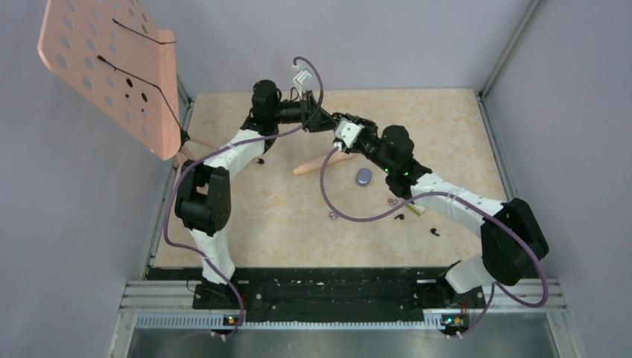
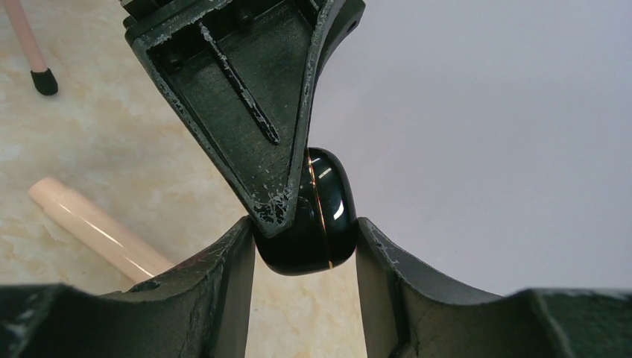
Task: Insert the wireless bluetooth earbuds into the charging case
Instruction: Pick up the charging case at the center of the board.
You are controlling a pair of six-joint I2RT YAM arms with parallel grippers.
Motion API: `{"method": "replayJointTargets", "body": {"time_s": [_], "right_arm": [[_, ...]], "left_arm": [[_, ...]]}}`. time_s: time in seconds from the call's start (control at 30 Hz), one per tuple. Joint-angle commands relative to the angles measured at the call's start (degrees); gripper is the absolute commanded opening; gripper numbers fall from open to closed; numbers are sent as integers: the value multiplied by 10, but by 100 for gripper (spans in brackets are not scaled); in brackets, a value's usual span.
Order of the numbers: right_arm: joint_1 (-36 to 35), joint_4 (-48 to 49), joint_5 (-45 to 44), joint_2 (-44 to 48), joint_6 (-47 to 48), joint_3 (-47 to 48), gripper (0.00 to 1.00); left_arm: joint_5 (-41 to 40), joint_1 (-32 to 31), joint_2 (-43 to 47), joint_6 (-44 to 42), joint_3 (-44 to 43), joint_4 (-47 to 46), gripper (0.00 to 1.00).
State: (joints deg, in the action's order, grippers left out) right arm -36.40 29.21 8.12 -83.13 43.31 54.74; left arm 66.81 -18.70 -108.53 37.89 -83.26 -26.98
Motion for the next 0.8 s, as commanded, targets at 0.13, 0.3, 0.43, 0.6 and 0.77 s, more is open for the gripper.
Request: {"method": "replayJointTargets", "body": {"time_s": [0.13,0.3,0.43,0.6,0.77], "right_arm": [[-6,-148,45,0,-53,83,84],[61,-357,164,-6,-181,206,91],[126,-490,347,-37,-267,309,94],[135,-611,433,-89,-241,376,88],[135,-613,481,-118,-243,386,83]], "left_arm": [[20,3,-1,17,-12,-73,2],[35,10,3,19,8,-118,0],[44,12,26,-44,45,-118,0],[31,9,69,-219,80,-20,0],[23,5,97,-327,96,33,0]]}}
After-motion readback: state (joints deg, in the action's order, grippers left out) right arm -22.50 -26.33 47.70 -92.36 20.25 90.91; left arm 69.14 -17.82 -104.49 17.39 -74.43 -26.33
